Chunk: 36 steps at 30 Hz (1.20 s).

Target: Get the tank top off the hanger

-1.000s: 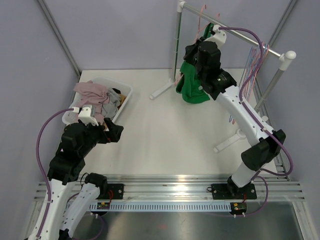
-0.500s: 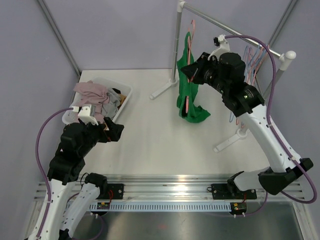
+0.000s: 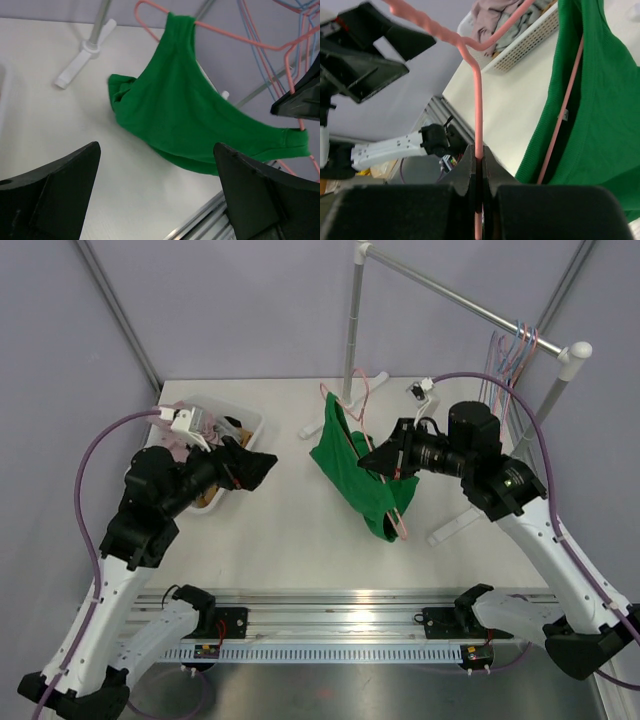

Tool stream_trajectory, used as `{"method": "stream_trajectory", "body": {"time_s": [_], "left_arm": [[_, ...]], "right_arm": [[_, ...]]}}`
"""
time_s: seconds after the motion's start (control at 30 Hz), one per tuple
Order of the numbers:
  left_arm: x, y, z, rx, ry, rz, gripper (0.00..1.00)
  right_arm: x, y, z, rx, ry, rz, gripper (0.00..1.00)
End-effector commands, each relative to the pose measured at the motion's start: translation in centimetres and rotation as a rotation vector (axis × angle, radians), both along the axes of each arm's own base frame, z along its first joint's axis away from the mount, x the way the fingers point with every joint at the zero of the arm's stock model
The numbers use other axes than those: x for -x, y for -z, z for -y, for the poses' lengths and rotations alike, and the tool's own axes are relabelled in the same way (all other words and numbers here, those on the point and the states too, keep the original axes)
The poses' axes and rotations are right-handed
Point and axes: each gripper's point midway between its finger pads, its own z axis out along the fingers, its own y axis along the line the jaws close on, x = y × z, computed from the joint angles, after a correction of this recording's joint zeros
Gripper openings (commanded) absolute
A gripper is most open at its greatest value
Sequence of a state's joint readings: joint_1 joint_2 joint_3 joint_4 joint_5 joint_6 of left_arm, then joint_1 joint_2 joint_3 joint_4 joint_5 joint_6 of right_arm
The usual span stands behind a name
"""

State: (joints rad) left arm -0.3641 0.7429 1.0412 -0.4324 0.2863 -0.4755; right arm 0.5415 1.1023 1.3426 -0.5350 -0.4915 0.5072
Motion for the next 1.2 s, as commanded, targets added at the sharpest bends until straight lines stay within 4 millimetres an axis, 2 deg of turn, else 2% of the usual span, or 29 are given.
{"method": "stream_trajectory", "body": {"time_s": [0.0, 0.07, 0.1, 0.13, 0.3, 0.33, 0.53, 0.63, 0.77, 0.8, 0.83, 0.97, 1.1, 1.13, 1.17], "left_arm": [[-0.5, -4.0, 3.3, 0.079, 0.103, 0.090, 0.99], [-0.7, -4.2, 4.8, 0.067, 0.127, 0.094, 0.99], [-1.4, -3.6, 5.5, 0.054, 0.133, 0.077, 0.99], [-1.3, -3.4, 6.3, 0.047, 0.144, 0.074, 0.99], [-2.0, -2.7, 9.0, 0.017, 0.177, 0.085, 0.98], [-2.2, -2.1, 9.8, 0.004, 0.182, 0.069, 0.96], [-3.3, -1.3, 12.0, -0.046, 0.164, 0.078, 0.89], [-3.9, -0.8, 12.4, -0.065, 0.143, 0.077, 0.79], [-5.0, -0.1, 12.1, -0.102, 0.096, 0.075, 0.54], [-5.3, 0.2, 12.1, -0.113, 0.089, 0.069, 0.44], [-5.4, 0.4, 11.9, -0.119, 0.076, 0.067, 0.41], [-6.0, 1.0, 11.8, -0.136, 0.052, 0.067, 0.39], [-5.9, 0.9, 12.5, -0.131, 0.085, 0.066, 0.38], [-5.8, 0.7, 12.5, -0.126, 0.086, 0.071, 0.21], [-5.9, 0.7, 12.4, -0.127, 0.077, 0.072, 0.13]], "right_arm": [[3.3, -1.5, -0.5, -0.109, -0.131, 0.083, 0.00], [4.6, -1.8, -0.1, -0.146, -0.154, 0.114, 0.00], [4.8, -1.2, -0.1, -0.156, -0.160, 0.118, 0.00], [5.5, -1.4, 0.2, -0.168, -0.169, 0.130, 0.00], [6.7, -0.2, 0.4, -0.165, -0.197, 0.095, 0.00], [7.0, -0.4, 0.6, -0.172, -0.196, 0.103, 0.00], [8.6, -0.3, 0.8, -0.208, -0.240, 0.082, 0.00], [8.9, 0.0, 1.0, -0.208, -0.239, 0.082, 0.00], [9.6, -0.2, 1.3, -0.216, -0.250, 0.093, 0.00], [9.6, -0.2, 1.4, -0.214, -0.245, 0.097, 0.00], [9.8, -0.3, 1.5, -0.214, -0.244, 0.101, 0.00], [10.2, -1.1, 1.6, -0.229, -0.252, 0.113, 0.00], [10.3, -1.2, 1.7, -0.229, -0.255, 0.120, 0.00], [10.1, -1.0, 1.6, -0.222, -0.251, 0.116, 0.00], [10.2, -1.0, 1.7, -0.218, -0.255, 0.120, 0.00]]}}
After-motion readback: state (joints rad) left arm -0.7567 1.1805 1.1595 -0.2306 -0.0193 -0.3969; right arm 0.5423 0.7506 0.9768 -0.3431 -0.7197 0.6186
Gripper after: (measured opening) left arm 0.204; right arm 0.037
